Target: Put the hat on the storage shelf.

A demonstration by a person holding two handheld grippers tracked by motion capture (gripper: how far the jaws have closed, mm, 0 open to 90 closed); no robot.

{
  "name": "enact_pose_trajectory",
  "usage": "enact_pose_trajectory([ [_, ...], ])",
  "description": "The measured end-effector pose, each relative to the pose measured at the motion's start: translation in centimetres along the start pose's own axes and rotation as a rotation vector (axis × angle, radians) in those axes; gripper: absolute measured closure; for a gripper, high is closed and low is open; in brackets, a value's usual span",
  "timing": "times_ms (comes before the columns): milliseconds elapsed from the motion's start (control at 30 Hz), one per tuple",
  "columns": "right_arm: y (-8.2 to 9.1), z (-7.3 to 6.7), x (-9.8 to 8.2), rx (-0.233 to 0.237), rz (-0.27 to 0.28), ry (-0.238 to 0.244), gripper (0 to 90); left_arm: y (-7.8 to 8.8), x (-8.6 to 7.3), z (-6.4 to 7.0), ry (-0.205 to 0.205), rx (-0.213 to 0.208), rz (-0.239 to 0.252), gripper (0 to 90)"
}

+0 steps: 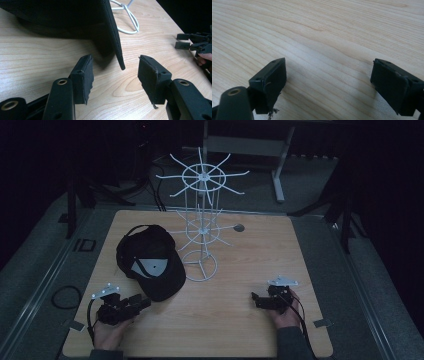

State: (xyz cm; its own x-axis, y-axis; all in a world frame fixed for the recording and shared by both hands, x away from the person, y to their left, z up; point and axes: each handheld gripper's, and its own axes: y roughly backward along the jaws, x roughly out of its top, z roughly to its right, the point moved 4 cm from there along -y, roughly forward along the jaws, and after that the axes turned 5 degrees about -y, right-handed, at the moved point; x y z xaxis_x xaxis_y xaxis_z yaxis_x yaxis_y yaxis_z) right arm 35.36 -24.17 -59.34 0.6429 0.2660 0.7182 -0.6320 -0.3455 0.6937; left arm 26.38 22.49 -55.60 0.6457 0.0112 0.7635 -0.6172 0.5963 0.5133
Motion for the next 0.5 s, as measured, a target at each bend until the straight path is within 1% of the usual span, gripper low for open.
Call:
enact_pose_trajectory([
  [167, 0.00, 0.00, 0.00, 0.000, 0.000, 0.001, 13.0, 0.03, 0.06, 0.00, 0.000, -0.001, 0.001, 46.3],
  [500, 0.00, 0.00, 0.00, 0.000, 0.000, 0.000, 13.0, 0.12, 0.38, 0.01, -0.008, 0.020, -0.001, 46.8],
])
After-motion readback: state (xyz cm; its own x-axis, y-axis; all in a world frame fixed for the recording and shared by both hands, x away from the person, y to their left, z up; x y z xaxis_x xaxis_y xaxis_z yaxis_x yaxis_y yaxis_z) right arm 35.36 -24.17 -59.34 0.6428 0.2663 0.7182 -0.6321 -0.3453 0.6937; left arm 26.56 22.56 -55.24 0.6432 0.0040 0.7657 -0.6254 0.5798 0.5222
